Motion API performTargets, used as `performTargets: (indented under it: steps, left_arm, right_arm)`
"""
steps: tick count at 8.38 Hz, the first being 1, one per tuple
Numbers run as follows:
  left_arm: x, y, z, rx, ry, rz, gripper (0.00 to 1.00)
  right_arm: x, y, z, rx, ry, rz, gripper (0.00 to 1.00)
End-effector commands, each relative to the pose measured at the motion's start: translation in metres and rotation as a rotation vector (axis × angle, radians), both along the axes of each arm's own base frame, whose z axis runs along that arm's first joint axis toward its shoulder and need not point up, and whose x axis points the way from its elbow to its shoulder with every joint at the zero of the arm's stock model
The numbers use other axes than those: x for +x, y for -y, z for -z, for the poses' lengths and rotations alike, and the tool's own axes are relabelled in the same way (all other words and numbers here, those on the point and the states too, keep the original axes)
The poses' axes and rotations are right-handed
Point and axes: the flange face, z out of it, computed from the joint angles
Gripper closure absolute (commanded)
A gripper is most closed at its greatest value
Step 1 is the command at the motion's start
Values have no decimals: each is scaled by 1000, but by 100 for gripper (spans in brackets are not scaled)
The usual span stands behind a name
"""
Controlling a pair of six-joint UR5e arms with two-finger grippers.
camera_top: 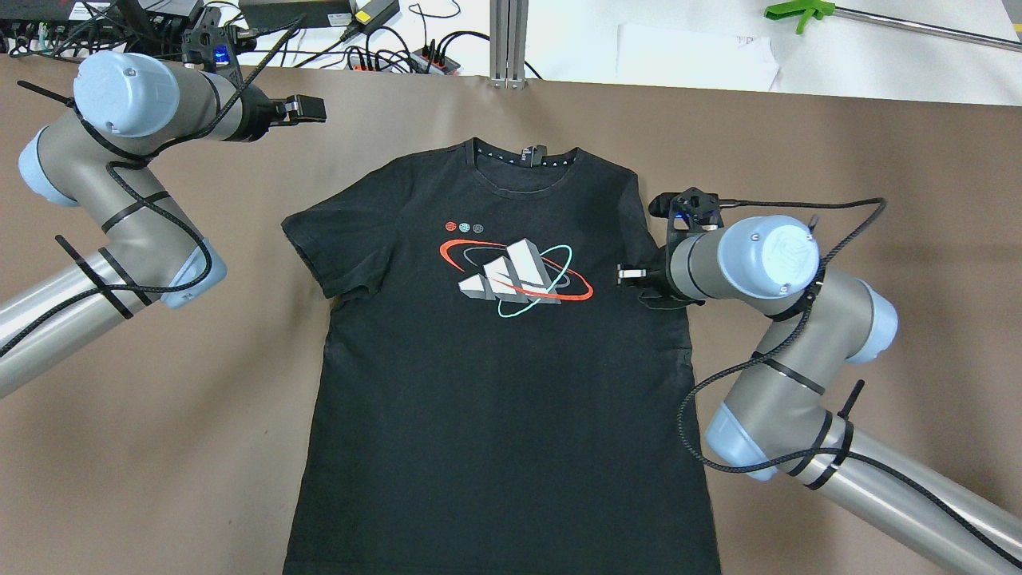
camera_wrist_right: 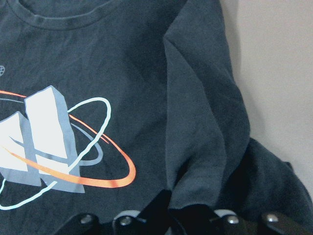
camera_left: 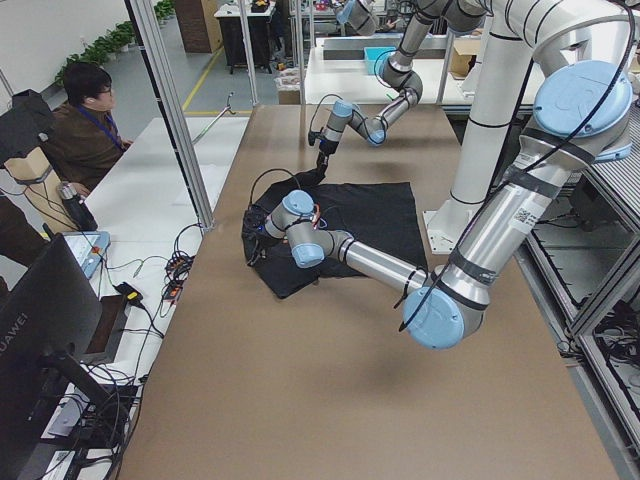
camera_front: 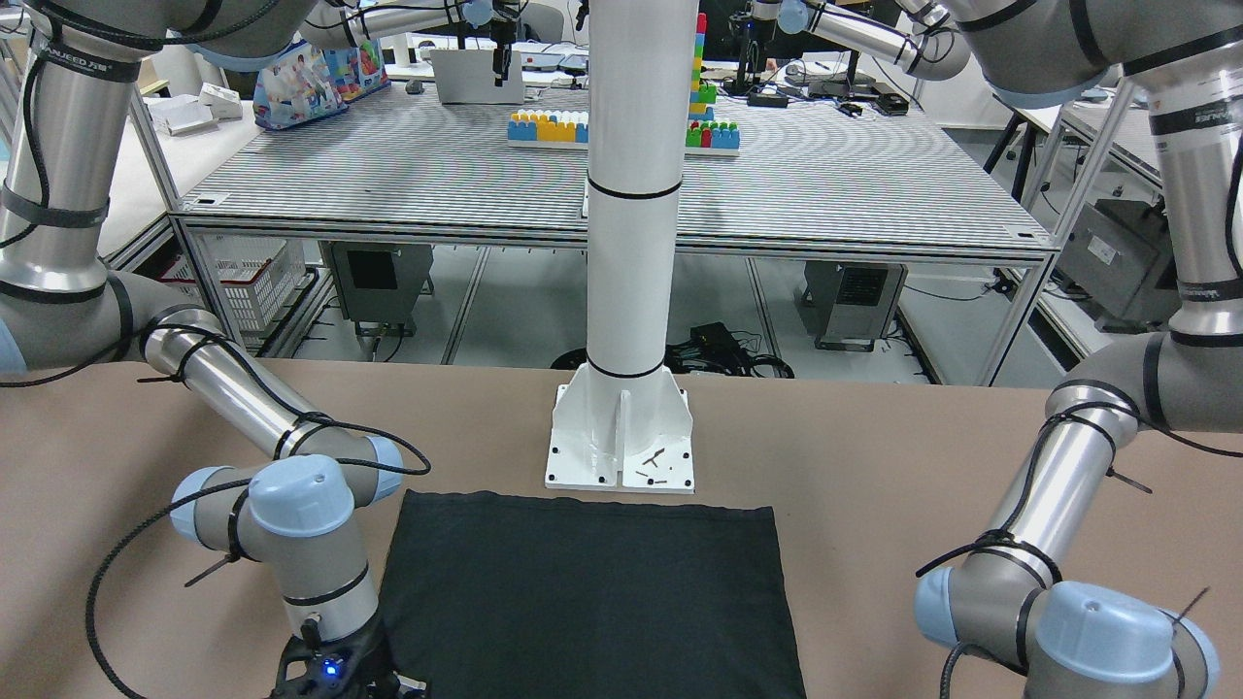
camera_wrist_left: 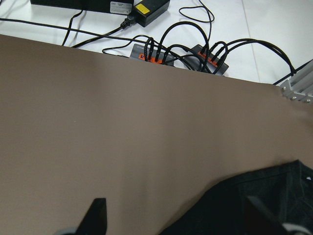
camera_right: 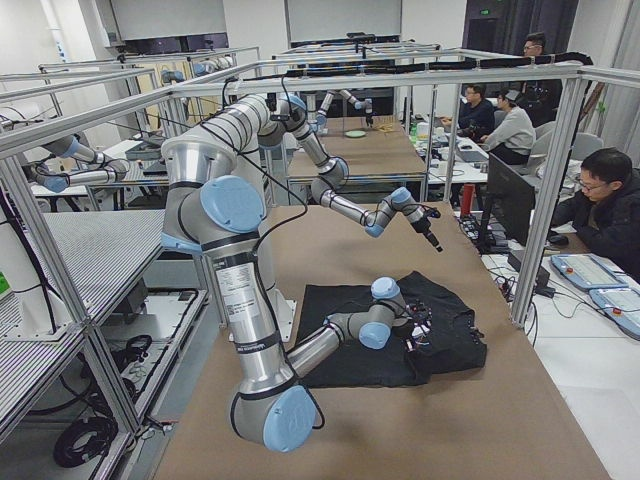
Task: Fold clothes
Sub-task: 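Fold the sleeve across the chest with right gripper while left gripper approaches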
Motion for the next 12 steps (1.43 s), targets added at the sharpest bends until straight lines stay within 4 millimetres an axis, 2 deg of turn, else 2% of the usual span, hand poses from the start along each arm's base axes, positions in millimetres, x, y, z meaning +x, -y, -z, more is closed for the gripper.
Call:
performTargets:
  steps: [1, 2, 3, 4, 8, 12]
  left_arm:
    - [7, 0, 0, 5, 11, 9, 0]
    - [11, -1, -1, 3, 16, 3, 0]
    - [13, -1, -2, 3, 17, 1, 0]
    - [13, -1, -2, 2, 18, 1, 0]
    - [14, 1, -7, 1, 22, -2, 0]
    - [18, -1, -6, 0, 19, -10, 0]
  right_arm:
    - [-53, 9, 24, 13, -12, -39, 100]
    - [-70, 24, 29, 16, -28, -51, 100]
    - [-82, 38, 30, 21, -49, -77, 94]
    - [-82, 41, 26, 32, -65, -99, 8]
    - [-77, 38, 53, 53, -20, -99, 6]
    - [-68, 41, 62, 41, 1, -80, 6]
